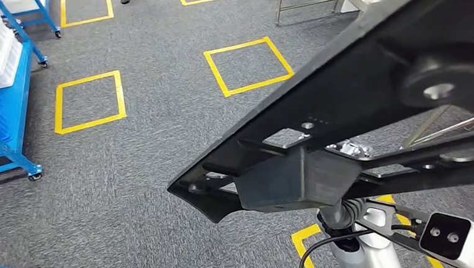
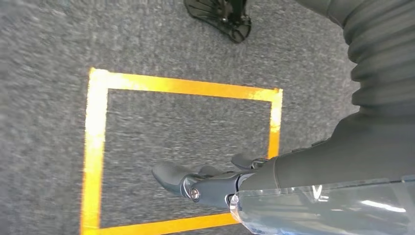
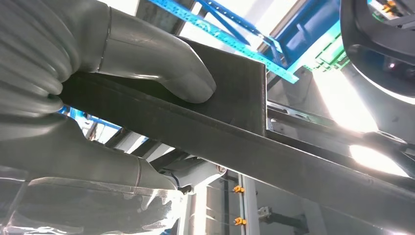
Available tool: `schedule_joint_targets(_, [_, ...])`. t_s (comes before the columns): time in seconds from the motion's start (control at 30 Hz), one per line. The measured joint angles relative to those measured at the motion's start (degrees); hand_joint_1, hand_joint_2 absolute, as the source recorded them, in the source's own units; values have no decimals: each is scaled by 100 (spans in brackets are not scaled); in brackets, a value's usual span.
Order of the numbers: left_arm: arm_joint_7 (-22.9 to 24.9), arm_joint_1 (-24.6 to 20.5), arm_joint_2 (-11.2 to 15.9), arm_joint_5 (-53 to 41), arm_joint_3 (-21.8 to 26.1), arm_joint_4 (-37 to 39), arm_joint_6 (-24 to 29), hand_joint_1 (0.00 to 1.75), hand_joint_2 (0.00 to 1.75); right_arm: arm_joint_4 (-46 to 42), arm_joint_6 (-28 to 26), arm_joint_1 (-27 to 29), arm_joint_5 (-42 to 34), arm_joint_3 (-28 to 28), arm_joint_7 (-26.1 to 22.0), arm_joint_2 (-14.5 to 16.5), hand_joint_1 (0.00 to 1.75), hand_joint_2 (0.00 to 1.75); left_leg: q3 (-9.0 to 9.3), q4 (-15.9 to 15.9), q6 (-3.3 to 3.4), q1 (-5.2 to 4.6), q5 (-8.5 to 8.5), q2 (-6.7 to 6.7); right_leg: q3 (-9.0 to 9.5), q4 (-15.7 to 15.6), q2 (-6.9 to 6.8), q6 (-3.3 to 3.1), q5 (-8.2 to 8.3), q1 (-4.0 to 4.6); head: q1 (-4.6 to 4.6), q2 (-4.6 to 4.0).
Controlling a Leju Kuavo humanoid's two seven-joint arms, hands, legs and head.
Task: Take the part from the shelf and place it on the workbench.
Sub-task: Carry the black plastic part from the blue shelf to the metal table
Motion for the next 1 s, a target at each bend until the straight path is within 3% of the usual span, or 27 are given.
schedule_joint_targets(0.03, [-9,10,-5,-11,0,0,-9,0,175,-2,-11,6,2,-2,0,0,175,175,5,-6,25,-21,-3,78,-178,363,-182,16,-182,2,0,-1])
schedule_joint_targets(0.07, [-12,26,-13,-29,-1,0,-21,0,175,3,-27,21,1,-2,1,0,175,175,5,-6,41,-40,-9,159,-377,757,-281,31,-352,-5,-1,0])
schedule_joint_targets(0.1, [-3,38,-24,-48,-2,0,-36,0,175,14,-45,45,-6,-2,1,0,175,175,5,-5,47,-53,-16,240,-533,1068,-328,42,-454,-12,-1,0])
schedule_joint_targets(0.13, [11,43,-40,-67,-6,0,-47,0,175,27,-61,75,-14,-2,1,0,175,175,8,-5,50,-61,-25,317,-596,1194,-353,46,-454,-16,-1,0])
schedule_joint_targets(0.17, [33,40,-60,-85,-13,0,-53,0,175,40,-71,104,-20,-2,1,0,175,175,15,-4,48,-67,-34,389,-540,1089,-374,42,-350,-16,-1,0])
schedule_joint_targets(0.2, [59,36,-84,-93,-20,0,-53,0,175,50,-75,125,-25,-2,1,0,175,175,28,-4,41,-72,-46,453,-366,766,-420,26,-172,-11,-1,0])
schedule_joint_targets(0.27, [115,32,-138,-87,-31,1,-40,0,175,56,-76,139,-34,-2,1,1,175,175,65,0,8,-95,-81,565,73,-51,-675,-42,123,38,-1,0])
schedule_joint_targets(0.33, [154,33,-185,-75,-33,2,-17,0,175,67,-69,138,-60,-1,1,1,175,175,91,3,-45,-118,-114,664,265,-435,-830,-112,191,102,-1,1])
schedule_joint_targets(0.4, [160,27,-219,-55,-33,2,3,0,175,85,-52,131,-89,0,1,-1,175,175,119,-14,-99,-126,-139,775,264,-474,-708,-161,196,115,-1,0])
schedule_joint_targets(0.47, [146,12,-239,-29,-33,2,10,0,175,101,-40,107,-99,0,1,-1,175,175,102,94,-149,-109,-245,657,296,-538,-581,-214,226,83,-1,0])
schedule_joint_targets(0.5, [140,10,-244,-22,-33,2,12,0,175,111,-39,89,-101,1,2,1,175,175,14,309,-169,-99,-377,511,316,-565,-520,-242,241,62,-1,0])
schedule_joint_targets(0.57, [132,31,-249,-12,-32,2,12,0,175,141,-41,61,-106,3,3,4,175,175,-351,1067,-198,-84,-729,234,326,-573,-386,-275,244,53,-1,1])
schedule_joint_targets(0.6, [125,46,-249,-11,-32,2,5,0,175,160,-43,59,-118,4,3,4,175,175,-548,1431,-212,-82,-845,185,328,-570,-305,-281,244,53,-1,0])
schedule_joint_targets(0.63, [113,56,-251,-15,-31,2,-8,0,175,179,-44,61,-138,4,4,3,175,175,-678,1630,-224,-80,-851,166,331,-565,-221,-280,242,52,-1,0])
schedule_joint_targets(0.67, [101,59,-252,-32,-32,2,-27,0,175,197,-45,61,-164,4,4,1,175,175,-700,1597,-231,-73,-737,160,337,-556,-138,-275,238,49,-1,0])
schedule_joint_targets(0.7, [90,58,-254,-56,-35,2,-45,0,175,210,-45,61,-192,4,5,-1,175,175,-611,1335,-236,-60,-524,139,346,-543,-56,-264,231,42,-1,0])
schedule_joint_targets(0.77, [80,55,-256,-102,-48,2,-74,0,175,224,-45,55,-228,4,4,-2,175,175,-295,552,-244,-19,-119,-60,340,-489,95,-215,201,31,-1,0])
schedule_joint_targets(0.83, [78,59,-258,-99,-63,2,-100,0,175,230,-52,46,-242,4,5,-1,175,175,-119,127,-215,3,-2,-249,290,-434,225,-147,191,21,-1,0])
schedule_joint_targets(0.9, [93,54,-260,-77,-69,2,-111,0,175,233,-69,45,-246,4,13,0,175,175,-102,88,-141,-14,-14,-212,244,-437,340,-72,216,3,-1,0])
schedule_joint_targets(0.93, [112,43,-260,-70,-70,2,-104,0,175,233,-76,48,-245,4,16,0,175,175,-91,68,-98,-19,3,-152,232,-426,327,-42,212,-7,-1,0])
schedule_joint_targets(1.0, [151,27,-261,-61,-70,2,-78,0,175,232,-84,34,-233,4,23,2,175,175,-70,21,-13,-22,33,-25,101,-161,77,4,48,0,0,1])
